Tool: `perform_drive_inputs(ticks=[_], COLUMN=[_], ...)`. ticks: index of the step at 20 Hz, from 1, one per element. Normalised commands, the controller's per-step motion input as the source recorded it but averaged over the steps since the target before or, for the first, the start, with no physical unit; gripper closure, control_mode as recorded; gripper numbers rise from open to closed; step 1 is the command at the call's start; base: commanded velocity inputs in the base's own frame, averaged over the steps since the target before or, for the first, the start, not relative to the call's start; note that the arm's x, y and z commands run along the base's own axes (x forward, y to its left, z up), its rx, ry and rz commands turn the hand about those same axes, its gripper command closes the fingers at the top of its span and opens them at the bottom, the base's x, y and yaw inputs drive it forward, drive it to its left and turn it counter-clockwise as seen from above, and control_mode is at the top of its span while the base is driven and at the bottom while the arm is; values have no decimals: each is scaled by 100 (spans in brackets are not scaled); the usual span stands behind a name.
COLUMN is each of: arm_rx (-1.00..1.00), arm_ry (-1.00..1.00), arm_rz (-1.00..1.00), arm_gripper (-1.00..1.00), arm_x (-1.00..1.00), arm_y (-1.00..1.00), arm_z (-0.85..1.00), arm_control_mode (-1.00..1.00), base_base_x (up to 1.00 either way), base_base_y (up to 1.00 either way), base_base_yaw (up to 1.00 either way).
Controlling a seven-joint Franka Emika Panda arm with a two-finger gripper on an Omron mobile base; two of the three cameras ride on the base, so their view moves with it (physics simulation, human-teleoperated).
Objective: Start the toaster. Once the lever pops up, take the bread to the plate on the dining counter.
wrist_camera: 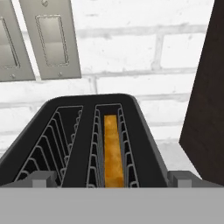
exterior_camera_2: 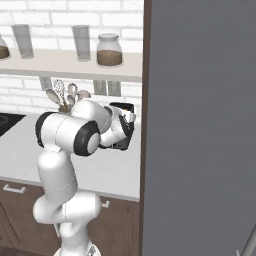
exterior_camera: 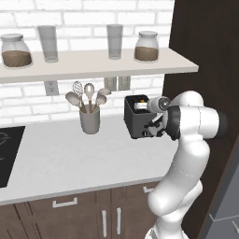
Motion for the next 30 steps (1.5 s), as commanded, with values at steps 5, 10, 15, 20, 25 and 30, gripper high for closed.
perform_drive_inputs(ticks=[5, 10, 15, 20, 25, 30], arm_rx=[0, 0, 0, 0, 0, 0], arm_ry=[0, 0, 0, 0, 0, 0], arm_rz=[0, 0, 0, 0, 0, 0], arm_gripper=[-100, -100, -100, -100, -100, -100], arm_x=[8, 2, 0, 0, 0, 0], arm_y=[0, 0, 0, 0, 0, 0], arm_z=[-11, -5, -1, 0, 0, 0], arm_control_mode=[-100, -100, -100, -100, -100, -100], base_base_x=[0, 0, 0, 0, 0, 0], base_base_y=[0, 0, 0, 0, 0, 0], base_base_yaw=[0, 0, 0, 0, 0, 0])
